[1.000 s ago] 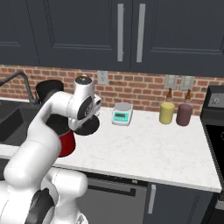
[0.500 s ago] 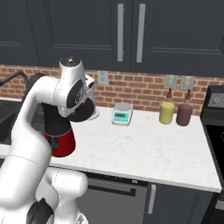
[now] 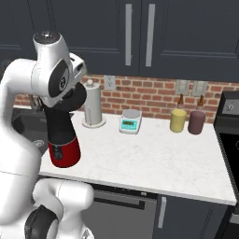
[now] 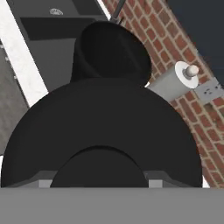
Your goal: Close the lid blender by securely placing the lid on top.
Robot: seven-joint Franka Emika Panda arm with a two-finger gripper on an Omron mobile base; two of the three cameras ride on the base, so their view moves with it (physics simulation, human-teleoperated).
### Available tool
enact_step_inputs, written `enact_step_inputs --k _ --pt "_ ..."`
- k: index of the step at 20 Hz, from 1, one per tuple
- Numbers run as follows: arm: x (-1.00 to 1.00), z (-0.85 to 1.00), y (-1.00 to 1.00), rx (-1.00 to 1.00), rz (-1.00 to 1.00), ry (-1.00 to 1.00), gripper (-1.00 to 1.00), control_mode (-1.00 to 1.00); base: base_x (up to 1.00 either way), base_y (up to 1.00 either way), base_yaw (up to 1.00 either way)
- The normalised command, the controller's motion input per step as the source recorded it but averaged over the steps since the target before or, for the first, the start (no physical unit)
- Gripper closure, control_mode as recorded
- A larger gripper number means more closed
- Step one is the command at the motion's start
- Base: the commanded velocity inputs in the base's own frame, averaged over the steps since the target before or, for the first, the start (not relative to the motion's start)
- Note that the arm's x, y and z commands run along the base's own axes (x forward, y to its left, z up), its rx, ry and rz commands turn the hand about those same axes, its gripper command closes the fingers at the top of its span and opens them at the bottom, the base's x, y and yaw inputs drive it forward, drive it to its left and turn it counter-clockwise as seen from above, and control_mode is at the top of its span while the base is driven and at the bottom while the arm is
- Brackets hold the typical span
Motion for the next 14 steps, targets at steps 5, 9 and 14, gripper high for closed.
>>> enact_step_inputs --k 5,9,14 --pt "0.0 0.5 0.88 -0.03 0.0 0.0 1.0 -1.0 0.0 0.0 0.0" --pt "0.01 0.08 0.86 -0.05 0.0 0.02 1.0 -1.0 0.0 0.0 0.0" --pt "0.15 -0.01 0.26 0.0 0.0 0.06 1.0 -1.0 0.0 0.0 0.0"
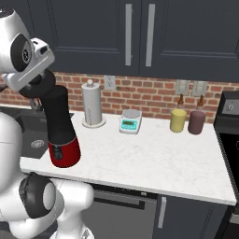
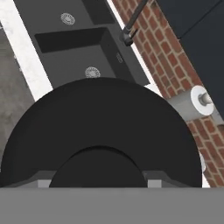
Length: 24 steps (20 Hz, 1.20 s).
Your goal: Close the lid blender by securely placing the lid on top.
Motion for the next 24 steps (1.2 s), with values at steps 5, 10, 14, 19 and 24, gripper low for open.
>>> enact_step_inputs --k 5,10,14,19,24 --pt "0.22 -0.11 0.0 0.0 0.0 0.02 1.0 -1.0 0.0 0.0 0.0" --pt "0.23 -0.26 0.0 0.0 0.0 0.01 1.0 -1.0 0.0 0.0 0.0" --pt "0.14 -0.37 0.0 0.0 0.0 0.0 1.0 -1.0 0.0 0.0 0.0" --pt "0.21 -0.26 0.01 -0.01 0.0 0.0 1.0 -1.0 0.0 0.0 0.0" --pt "0.32 -0.1 0.1 0.0 0.0 0.0 1.0 -1.0 0.0 0.0 0.0"
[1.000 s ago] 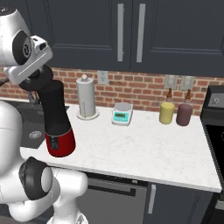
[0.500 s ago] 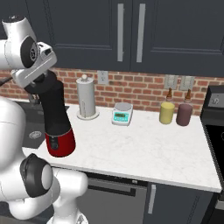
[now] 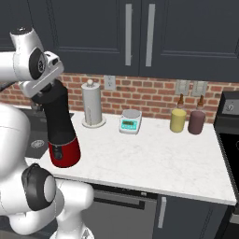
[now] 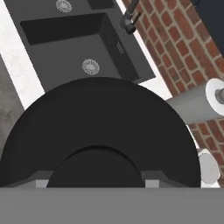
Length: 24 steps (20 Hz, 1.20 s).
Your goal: Close the lid blender by securely placing the lid on top.
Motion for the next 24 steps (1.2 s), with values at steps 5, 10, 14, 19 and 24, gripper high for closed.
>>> enact_step_inputs --k 5,10,14,19,24 --pt "0.37 -0.02 0.12 0.0 0.0 0.0 1.0 -1.0 0.0 0.0 0.0" --pt "0.34 -0.03 0.1 0.0 0.0 0.0 1.0 -1.0 0.0 0.0 0.0" --pt "0.21 -0.17 0.0 0.0 0.0 0.0 1.0 -1.0 0.0 0.0 0.0" --pt "0.03 -0.39 -0.1 -0.02 0.0 0.0 1.0 -1.0 0.0 0.0 0.0" --pt "0.01 -0.47 -0.26 -0.01 0.0 -0.01 1.0 -1.0 0.0 0.0 0.0"
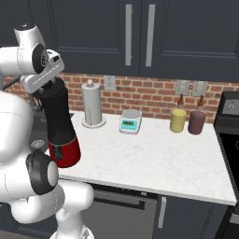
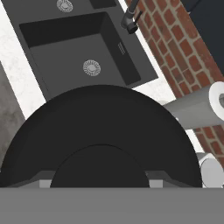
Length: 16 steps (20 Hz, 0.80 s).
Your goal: Close the lid blender by securely placing the lid on top.
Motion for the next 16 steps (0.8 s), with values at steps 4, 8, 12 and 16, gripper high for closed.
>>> enact_step_inputs --k 4,8,12,16 --pt "0.15 -0.43 -0.32 0.0 0.0 0.0 1.0 -1.0 0.0 0.0 0.0" --pt "0.12 -0.43 -0.36 0.0 0.0 -0.01 1.0 -1.0 0.0 0.0 0.0" --pt "0.02 -0.41 -0.36 0.0 0.0 0.0 1.0 -1.0 0.0 0.0 0.0" --pt "0.06 -0.42 -0.09 0.0 0.0 0.0 1.0 -1.0 0.0 0.0 0.0"
